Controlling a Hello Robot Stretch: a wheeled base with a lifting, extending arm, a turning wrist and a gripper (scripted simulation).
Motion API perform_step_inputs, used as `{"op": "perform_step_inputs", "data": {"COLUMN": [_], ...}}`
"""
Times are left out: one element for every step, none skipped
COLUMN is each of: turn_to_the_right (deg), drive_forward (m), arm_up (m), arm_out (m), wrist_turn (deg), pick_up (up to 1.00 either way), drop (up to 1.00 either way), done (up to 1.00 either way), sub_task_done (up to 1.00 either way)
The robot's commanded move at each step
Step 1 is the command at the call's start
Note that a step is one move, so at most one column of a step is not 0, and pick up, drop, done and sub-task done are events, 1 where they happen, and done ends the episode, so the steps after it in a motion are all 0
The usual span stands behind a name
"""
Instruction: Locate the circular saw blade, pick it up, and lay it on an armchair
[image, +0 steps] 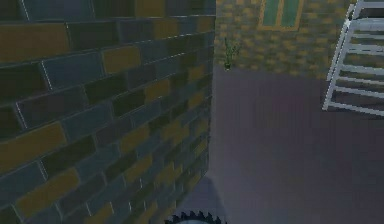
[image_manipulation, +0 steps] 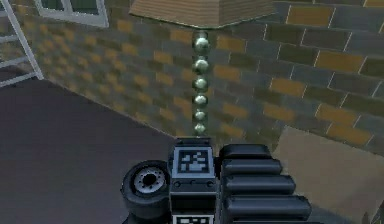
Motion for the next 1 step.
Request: {"op": "perform_step_inputs", "data": {"turn_to_the_right": [45.0], "drive_forward": [0.00], "arm_up": [0.00], "arm_out": [0.00], "wrist_turn": [0.0], "pick_up": [0.00], "drop": [0.00], "done": [0.00], "sub_task_done": [0.00]}}
